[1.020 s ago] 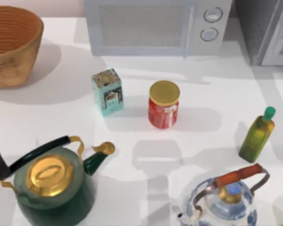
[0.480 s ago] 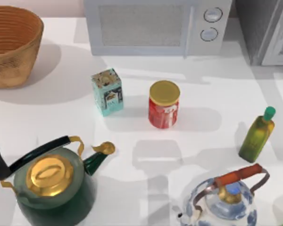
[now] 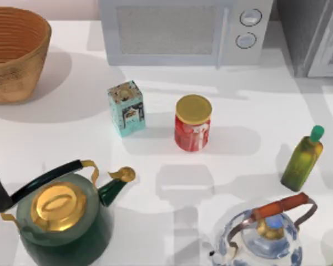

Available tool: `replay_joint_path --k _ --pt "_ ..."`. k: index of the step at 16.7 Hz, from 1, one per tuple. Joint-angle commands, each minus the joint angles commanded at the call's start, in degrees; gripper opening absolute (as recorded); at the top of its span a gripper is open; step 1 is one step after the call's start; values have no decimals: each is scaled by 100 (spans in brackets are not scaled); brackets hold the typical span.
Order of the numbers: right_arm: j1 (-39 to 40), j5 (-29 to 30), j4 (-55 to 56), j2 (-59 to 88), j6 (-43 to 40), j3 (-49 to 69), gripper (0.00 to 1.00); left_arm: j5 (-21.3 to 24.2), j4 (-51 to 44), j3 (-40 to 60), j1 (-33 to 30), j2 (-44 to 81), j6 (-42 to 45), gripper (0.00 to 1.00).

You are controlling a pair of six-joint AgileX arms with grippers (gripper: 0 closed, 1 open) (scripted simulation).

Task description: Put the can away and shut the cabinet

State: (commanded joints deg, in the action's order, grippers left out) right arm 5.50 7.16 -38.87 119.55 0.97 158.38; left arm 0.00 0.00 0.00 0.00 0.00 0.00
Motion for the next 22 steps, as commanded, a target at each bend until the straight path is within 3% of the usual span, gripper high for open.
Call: replay_joint_path --k 6,11,16,22 --pt "-5 4 55 -159 7 -138 100 0 0 0 0 0 0 100" --pt "-140 32 484 -1301 56 -1445 100 0 0 0 0 0 0 100" --pt "-301 -21 1106 -3278 157 -4206 100 0 0 0 0 0 0 100" --pt "-404 -257 1908 -6274 270 -9199 100 0 0 0 0 0 0 100"
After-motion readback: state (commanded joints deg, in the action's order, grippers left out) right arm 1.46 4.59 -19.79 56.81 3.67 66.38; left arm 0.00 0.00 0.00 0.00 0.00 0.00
